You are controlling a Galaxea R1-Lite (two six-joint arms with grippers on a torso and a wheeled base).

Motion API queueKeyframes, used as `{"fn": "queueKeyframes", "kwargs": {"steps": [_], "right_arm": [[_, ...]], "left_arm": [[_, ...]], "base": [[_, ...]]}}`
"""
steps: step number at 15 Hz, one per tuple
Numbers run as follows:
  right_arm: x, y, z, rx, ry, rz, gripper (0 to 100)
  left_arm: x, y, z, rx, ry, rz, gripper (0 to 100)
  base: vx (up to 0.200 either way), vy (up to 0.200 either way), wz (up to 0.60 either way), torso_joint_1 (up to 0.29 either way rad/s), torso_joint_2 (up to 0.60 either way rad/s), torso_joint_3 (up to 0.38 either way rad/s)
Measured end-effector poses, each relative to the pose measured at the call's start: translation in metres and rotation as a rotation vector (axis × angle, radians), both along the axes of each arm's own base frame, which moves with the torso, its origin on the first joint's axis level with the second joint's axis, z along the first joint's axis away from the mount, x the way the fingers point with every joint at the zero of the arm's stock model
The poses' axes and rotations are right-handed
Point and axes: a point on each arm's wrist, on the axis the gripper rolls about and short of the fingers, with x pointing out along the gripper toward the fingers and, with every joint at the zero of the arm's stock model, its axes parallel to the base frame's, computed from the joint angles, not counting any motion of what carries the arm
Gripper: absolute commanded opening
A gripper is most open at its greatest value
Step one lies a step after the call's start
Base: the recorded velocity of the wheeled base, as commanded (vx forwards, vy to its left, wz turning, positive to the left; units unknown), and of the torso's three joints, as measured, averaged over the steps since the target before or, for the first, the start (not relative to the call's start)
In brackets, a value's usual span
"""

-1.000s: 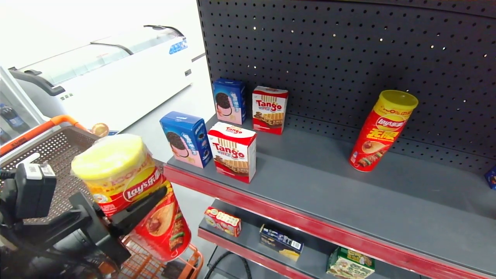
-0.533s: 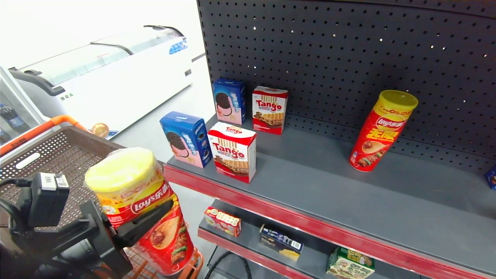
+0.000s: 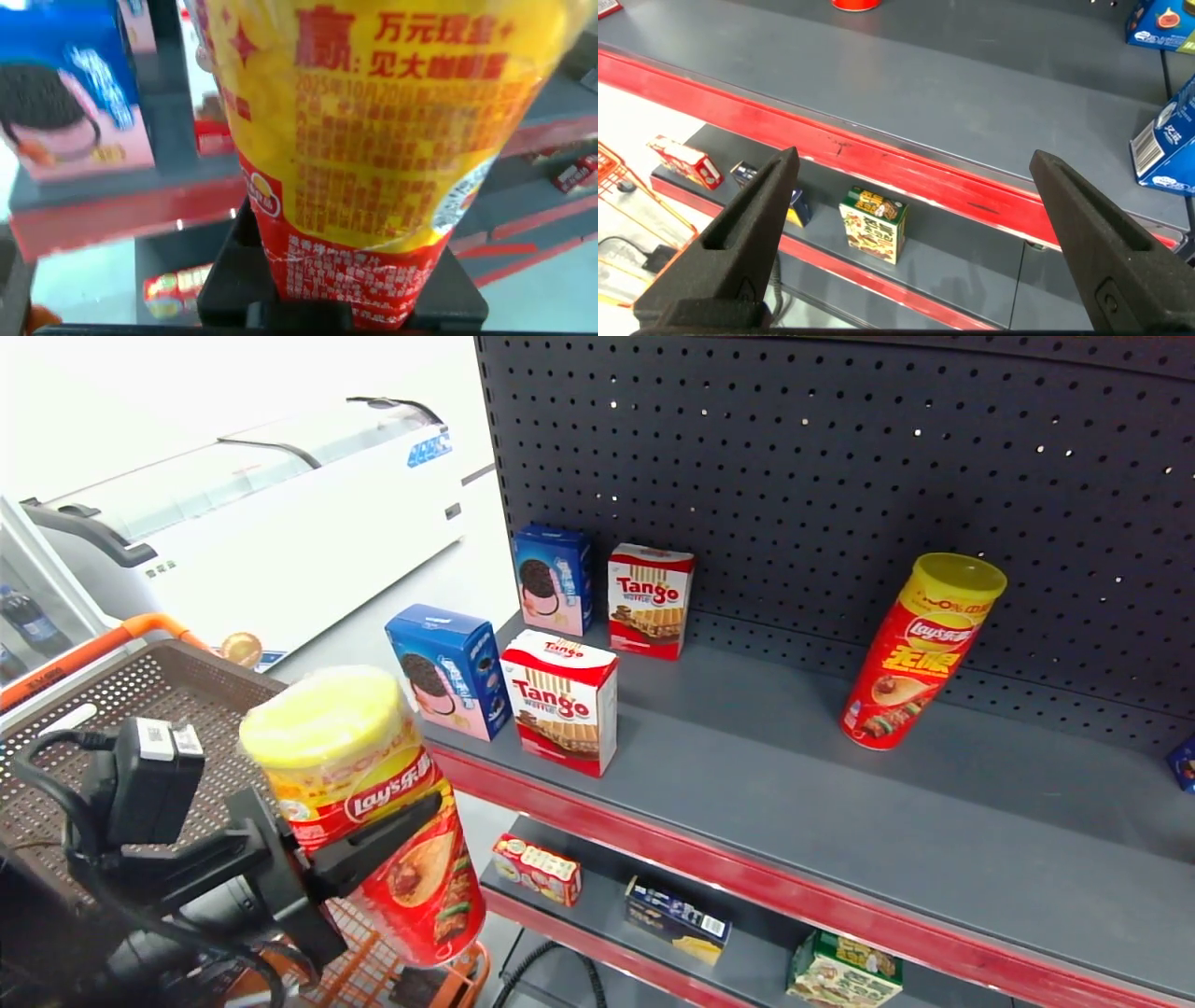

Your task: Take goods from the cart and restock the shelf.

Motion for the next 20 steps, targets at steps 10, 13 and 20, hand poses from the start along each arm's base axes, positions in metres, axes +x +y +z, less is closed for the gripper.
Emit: {"fn": "queueKeyframes", "kwargs": {"steps": [10,13,20], "right_arm": [[0.000,0.000,0.000,-0.004,0.000,0.003,100],[0.000,0.000,0.000,-0.004,0.000,0.002,100],[0.000,0.000,0.000,-0.001,-0.001,0.001,100]], "left_arm": [[0.025,-0.019,0.015,-0.016,-0.059,-0.047,0],[0.026,-0.023,0.020,-0.025,-0.082,-0.065,0],[0.028,-0.025,0.022,-0.029,-0.089,-0.066,0]], "base": [[0.000,0.000,-0.36,0.002,0.00,0.002],[0.000,0.000,-0.60,0.001,0.00,-0.001],[0.000,0.000,-0.09,0.001,0.00,0.002]]}}
